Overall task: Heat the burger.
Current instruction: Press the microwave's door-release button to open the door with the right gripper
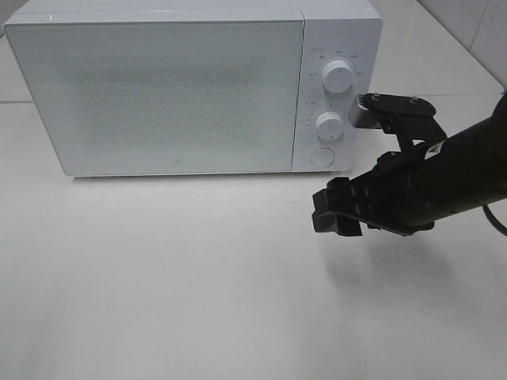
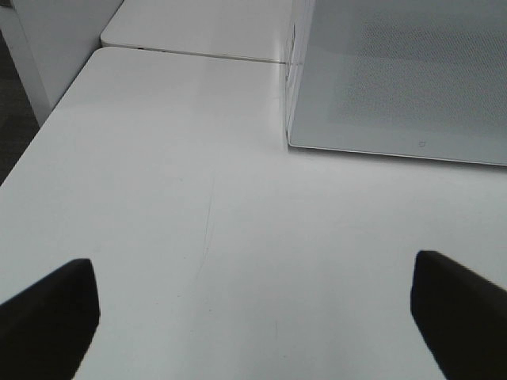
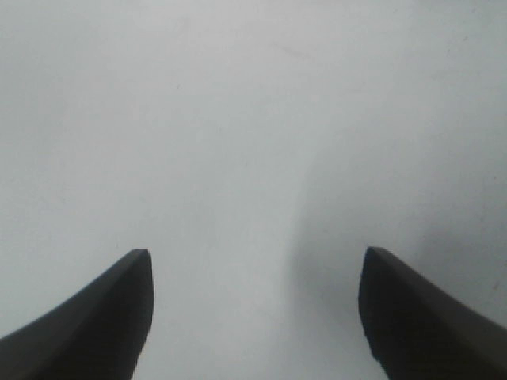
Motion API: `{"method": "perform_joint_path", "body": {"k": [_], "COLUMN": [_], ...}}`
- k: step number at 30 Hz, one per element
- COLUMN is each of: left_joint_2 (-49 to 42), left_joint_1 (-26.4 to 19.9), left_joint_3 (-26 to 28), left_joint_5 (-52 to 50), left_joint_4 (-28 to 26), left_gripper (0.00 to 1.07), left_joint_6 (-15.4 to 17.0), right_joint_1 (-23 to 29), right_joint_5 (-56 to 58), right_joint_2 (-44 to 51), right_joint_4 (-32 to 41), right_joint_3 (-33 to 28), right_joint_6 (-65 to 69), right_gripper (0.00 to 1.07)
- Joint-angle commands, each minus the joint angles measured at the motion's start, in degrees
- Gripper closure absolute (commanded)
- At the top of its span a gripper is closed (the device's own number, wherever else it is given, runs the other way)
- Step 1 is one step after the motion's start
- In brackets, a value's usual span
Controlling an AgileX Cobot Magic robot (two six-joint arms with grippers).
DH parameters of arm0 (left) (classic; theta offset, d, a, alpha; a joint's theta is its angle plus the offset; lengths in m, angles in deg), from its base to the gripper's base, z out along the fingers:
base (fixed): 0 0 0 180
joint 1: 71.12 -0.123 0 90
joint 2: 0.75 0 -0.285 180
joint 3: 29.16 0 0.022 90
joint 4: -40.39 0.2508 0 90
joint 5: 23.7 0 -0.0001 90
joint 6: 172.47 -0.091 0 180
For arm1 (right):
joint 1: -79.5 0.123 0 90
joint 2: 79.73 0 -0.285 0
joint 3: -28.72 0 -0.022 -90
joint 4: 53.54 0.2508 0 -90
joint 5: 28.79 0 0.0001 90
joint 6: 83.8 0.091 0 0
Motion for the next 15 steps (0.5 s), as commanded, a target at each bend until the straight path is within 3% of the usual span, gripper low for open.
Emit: {"method": "perform_joint_path", "body": {"k": [1,8,15], "left_joint_2": [-1.1,-1.1,-1.1], "left_joint_1": [-0.2,-0.2,-0.2], "left_joint_3": [-0.3,-0.3,-0.3], "left_joint_5": [-0.3,-0.3,-0.3], "left_joint_4": [-0.2,-0.2,-0.2], "left_gripper": [0.06,0.06,0.06], "left_joint_6": [0.1,0.1,0.1], "right_joint_1": [-0.9,-0.9,-0.9], "right_joint_5": [9.9,19.7,29.5], "right_joint_2": [5.0,15.6,26.1], "right_joint_4": [-6.6,-16.7,-20.2], "right_joint_3": [0.4,0.4,0.4], "right_joint_6": [0.2,7.6,9.0], "right_gripper": [0.38,0.38,0.38]}}
